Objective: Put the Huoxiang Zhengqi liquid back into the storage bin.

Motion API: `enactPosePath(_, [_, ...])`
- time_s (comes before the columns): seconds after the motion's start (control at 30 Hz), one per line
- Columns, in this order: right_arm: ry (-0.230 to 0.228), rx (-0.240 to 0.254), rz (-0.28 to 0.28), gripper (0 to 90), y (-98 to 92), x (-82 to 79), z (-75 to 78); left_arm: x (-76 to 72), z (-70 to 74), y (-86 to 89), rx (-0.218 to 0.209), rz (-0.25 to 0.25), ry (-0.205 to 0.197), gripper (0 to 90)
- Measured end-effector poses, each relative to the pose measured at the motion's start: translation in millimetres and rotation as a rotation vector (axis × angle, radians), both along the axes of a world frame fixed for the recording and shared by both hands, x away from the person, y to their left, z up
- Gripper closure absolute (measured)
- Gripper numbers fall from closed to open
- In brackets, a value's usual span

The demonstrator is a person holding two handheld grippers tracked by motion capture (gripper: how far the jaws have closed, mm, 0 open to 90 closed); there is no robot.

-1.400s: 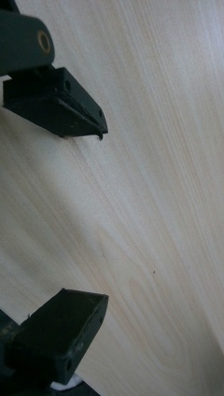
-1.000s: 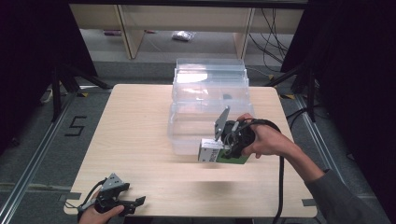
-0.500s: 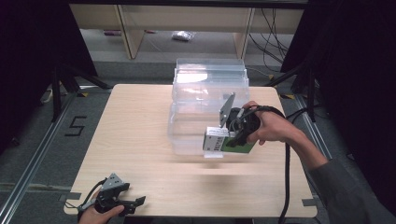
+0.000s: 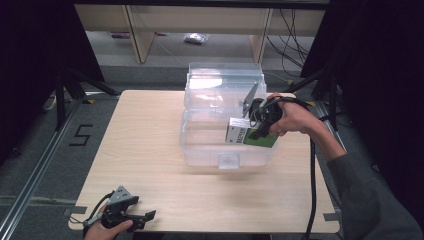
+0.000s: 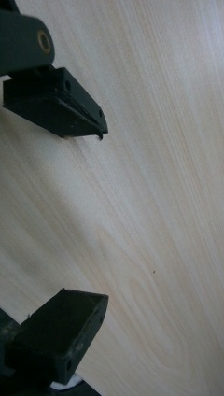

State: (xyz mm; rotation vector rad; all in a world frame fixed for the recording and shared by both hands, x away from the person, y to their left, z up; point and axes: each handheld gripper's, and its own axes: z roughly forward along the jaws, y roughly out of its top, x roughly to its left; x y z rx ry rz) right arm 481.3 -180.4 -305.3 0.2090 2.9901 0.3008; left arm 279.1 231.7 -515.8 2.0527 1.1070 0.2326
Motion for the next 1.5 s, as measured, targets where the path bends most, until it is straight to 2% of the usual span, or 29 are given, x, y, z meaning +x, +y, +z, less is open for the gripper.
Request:
enactPosePath(0.07, [0.002, 0.001, -0.01, 65.2, -1.4, 5.1, -2.3, -0.2, -0.2, -0.9, -0.011, 0.004, -0.002, 14.8])
enactPosePath(0.13, [0.008, -0.004, -0.02, 65.2, -1.7, 11.3, -6.5, 0.4, -0.6, -0.5, -0.002, 0.005, -0.004, 14.8])
enactPosePath(0.17, [0.008, -0.004, -0.02, 65.2, -1.7, 11.3, -6.5, 0.5, -1.2, -1.5, -0.009, 0.017, -0.005, 14.8])
enactPosePath(0.2, [0.005, 0.003, 0.005, 65.2, -1.4, 18.0, -11.7, 0.4, -0.9, -1.2, -0.008, 0.015, -0.006, 14.8])
enactPosePath(0.27, [0.011, 0.003, -0.005, 65.2, -1.4, 19.3, -13.6, -0.2, 0.2, 0.2, -0.005, 0.003, -0.001, 14.8])
enactPosePath(0.33, [0.021, -0.002, -0.022, 65.1, -2.6, 25.6, -20.4, -0.2, 0.3, 0.2, -0.004, 0.0, 0.0, 14.8])
enactPosePath(0.4, [0.028, -0.003, -0.015, 65.1, -3.8, 31.6, -30.1, -0.4, 0.2, -0.5, -0.005, -0.001, -0.006, 14.8])
enactPosePath(0.5, [0.031, -0.014, -0.007, 65.1, -5.1, 34.8, -35.6, -0.2, 0.3, 0.1, -0.005, 0.002, -0.001, 14.8])
enactPosePath(0.53, [0.031, -0.02, -0.025, 65.1, -7.3, 38.2, -41.2, -0.2, 0.4, 0.2, -0.004, 0.002, -0.001, 14.8])
enactPosePath(0.7, [0.052, -0.029, -0.031, 65.1, -8.1, 41.8, -50.7, 0.3, -0.1, -0.5, -0.005, 0.003, -0.001, 14.8])
enactPosePath(0.73, [0.048, -0.03, -0.014, 65.0, -8.1, 44.2, -53.8, -0.2, 0.1, -0.7, -0.005, 0.003, -0.002, 14.8])
enactPosePath(0.8, [0.068, -0.047, -0.019, 65.0, -8.0, 45.2, -61.6, 0.0, 0.0, -0.3, -0.007, 0.002, -0.002, 14.8])
enactPosePath(0.83, [0.06, -0.052, -0.004, 65.0, -7.9, 46.1, -63.5, 0.0, 0.0, -0.2, -0.007, 0.002, -0.001, 14.8])
enactPosePath(0.9, [0.078, -0.042, -0.025, 65.0, -7.2, 44.8, -66.0, -0.2, 0.1, -0.2, -0.006, -0.001, -0.001, 14.8])
enactPosePath(1.0, [0.097, -0.026, -0.002, 65.0, -8.2, 46.0, -71.5, -0.2, 0.2, -0.2, -0.005, -0.001, -0.001, 14.8])
enactPosePath(1.1, [0.087, -0.029, -0.009, 64.9, -10.9, 47.5, -77.5, -0.9, 0.0, -0.8, -0.01, 0.005, -0.006, 14.8])
enactPosePath(1.17, [0.099, -0.032, -0.017, 65.0, -13.1, 48.3, -84.4, -0.8, -0.5, -1.1, -0.006, 0.005, -0.015, 14.8])
enactPosePath(1.2, [0.104, -0.031, -0.023, 65.0, -13.4, 48.0, -85.9, -0.2, 0.5, -0.2, 0.001, -0.004, 0.0, 14.8])
enactPosePath(1.27, [0.101, -0.023, -0.015, 64.9, -14.4, 48.7, -88.1, -0.2, 0.2, -0.5, -0.002, -0.002, -0.003, 14.8])
enactPosePath(1.37, [0.097, -0.036, 0.011, 64.9, -15.0, 50.9, -94.3, 0.3, -0.1, -0.4, 0.004, 0.004, -0.004, 14.8])
enactPosePath(1.4, [0.102, -0.033, 0.014, 64.9, -15.0, 50.8, -95.7, 0.1, -0.6, -1.3, -0.01, 0.014, -0.005, 14.8])
enactPosePath(1.43, [0.124, -0.029, -0.009, 64.8, -14.4, 49.5, -99.3, -0.2, 0.3, -0.3, -0.001, -0.002, -0.001, 14.8])
enactPosePath(1.47, [0.106, -0.045, -0.007, 64.8, -14.6, 49.6, -99.6, -0.7, -0.3, -0.9, -0.007, 0.003, -0.016, 14.8])
enactPosePath(1.5, [0.106, -0.045, -0.007, 64.8, -14.6, 49.6, -99.6, -0.7, -0.3, -0.9, -0.007, 0.003, -0.016, 14.8])
